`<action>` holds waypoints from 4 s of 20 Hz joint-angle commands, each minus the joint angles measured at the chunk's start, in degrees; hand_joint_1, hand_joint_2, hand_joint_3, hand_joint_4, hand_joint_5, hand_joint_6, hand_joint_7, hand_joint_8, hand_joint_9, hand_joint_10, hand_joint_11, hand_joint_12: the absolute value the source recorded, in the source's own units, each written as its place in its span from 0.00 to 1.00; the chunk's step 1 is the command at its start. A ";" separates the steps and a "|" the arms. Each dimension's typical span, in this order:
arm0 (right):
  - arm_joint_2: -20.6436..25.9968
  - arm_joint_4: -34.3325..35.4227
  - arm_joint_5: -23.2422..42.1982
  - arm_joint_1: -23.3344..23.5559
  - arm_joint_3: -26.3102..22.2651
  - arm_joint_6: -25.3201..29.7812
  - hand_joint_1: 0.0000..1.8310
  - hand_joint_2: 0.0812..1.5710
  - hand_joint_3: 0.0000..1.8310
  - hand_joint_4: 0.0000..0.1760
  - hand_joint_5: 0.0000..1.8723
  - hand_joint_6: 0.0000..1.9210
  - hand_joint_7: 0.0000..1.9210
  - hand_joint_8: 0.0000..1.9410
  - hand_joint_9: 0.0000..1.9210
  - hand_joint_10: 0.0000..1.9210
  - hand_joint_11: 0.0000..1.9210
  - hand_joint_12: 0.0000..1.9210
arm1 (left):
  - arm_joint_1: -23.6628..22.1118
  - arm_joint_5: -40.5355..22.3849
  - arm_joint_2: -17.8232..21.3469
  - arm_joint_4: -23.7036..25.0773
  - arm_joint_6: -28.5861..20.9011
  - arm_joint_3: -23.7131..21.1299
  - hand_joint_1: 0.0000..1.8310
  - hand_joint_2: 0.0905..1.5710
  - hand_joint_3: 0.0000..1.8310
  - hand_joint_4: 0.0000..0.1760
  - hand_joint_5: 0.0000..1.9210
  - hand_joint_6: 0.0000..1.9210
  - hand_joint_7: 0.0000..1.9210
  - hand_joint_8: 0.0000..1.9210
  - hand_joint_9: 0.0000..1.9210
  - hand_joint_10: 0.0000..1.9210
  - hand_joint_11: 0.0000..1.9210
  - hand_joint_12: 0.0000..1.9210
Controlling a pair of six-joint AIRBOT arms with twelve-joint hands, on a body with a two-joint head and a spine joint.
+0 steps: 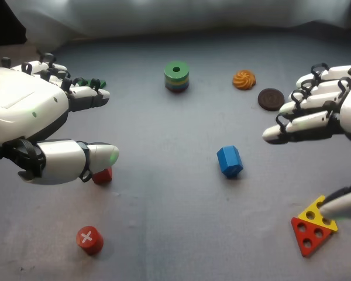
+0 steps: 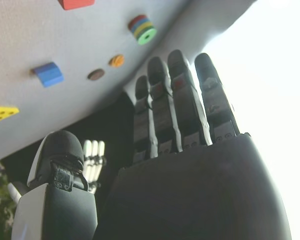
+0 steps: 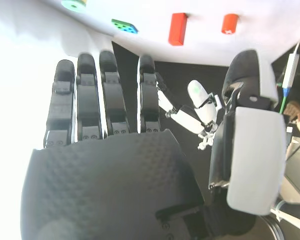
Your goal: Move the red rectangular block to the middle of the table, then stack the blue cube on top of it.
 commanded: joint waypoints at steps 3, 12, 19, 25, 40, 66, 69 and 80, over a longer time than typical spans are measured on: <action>0.58 0.32 7.72 0.50 0.25 -0.16 0.01 0.77 0.00 0.00 0.11 0.00 0.10 0.00 0.08 0.00 0.00 0.19 | -0.70 -4.75 0.65 1.45 0.26 0.35 0.00 0.76 0.01 0.00 0.07 0.00 0.06 0.00 0.05 0.00 0.00 0.11; -0.03 5.61 9.48 -0.69 1.83 -0.52 0.01 0.78 0.00 0.00 0.13 0.00 0.12 0.00 0.09 0.00 0.00 0.18 | -1.16 0.61 0.49 1.60 0.21 0.74 0.00 0.75 0.00 0.00 0.09 0.00 0.08 0.00 0.06 0.00 0.00 0.14; -1.06 8.11 13.20 -2.77 3.89 -0.49 0.04 0.79 0.00 0.00 0.13 0.00 0.13 0.00 0.10 0.00 0.00 0.20 | 0.34 -2.89 -1.93 2.95 -3.19 1.26 0.02 0.67 0.00 0.24 0.07 0.00 0.04 0.00 0.03 0.00 0.00 0.10; -1.19 8.11 13.56 -2.77 3.86 -0.49 0.06 0.79 0.00 0.00 0.15 0.00 0.15 0.00 0.13 0.00 0.00 0.26 | 5.49 -7.92 -5.47 -1.66 -4.28 1.52 0.09 0.59 0.00 0.37 0.11 0.00 0.04 0.00 0.01 0.00 0.00 0.08; -1.22 8.10 13.65 -2.71 3.21 -0.48 0.14 0.79 0.00 0.00 0.17 0.00 0.17 0.00 0.16 0.00 0.00 0.35 | 6.18 -8.18 -13.84 -5.71 -3.58 10.92 0.48 0.58 0.00 0.33 0.22 0.01 0.09 0.00 0.03 0.00 0.00 0.12; -1.19 8.08 13.52 -2.75 2.02 -1.40 0.21 0.78 0.00 0.00 0.22 0.00 0.22 0.00 0.21 0.00 0.00 0.46 | 5.32 -11.77 -18.81 -21.00 3.10 14.78 0.54 0.62 0.01 0.10 0.29 0.01 0.15 0.00 0.07 0.00 0.00 0.21; -1.19 8.08 13.52 -2.76 2.02 -1.49 0.22 0.78 0.00 0.00 0.21 0.00 0.22 0.00 0.20 0.00 0.00 0.46 | 5.31 -11.93 -19.26 -22.37 3.82 14.86 0.53 0.65 0.01 0.09 0.30 0.01 0.16 0.00 0.09 0.00 0.00 0.25; -1.19 8.07 13.44 -2.77 1.86 -2.05 0.24 0.77 0.00 0.00 0.24 0.00 0.25 0.00 0.24 0.00 0.00 0.51 | 5.27 -12.70 -20.80 -23.56 4.53 15.24 0.51 0.68 0.00 0.01 0.33 0.00 0.20 0.00 0.12 0.00 0.00 0.28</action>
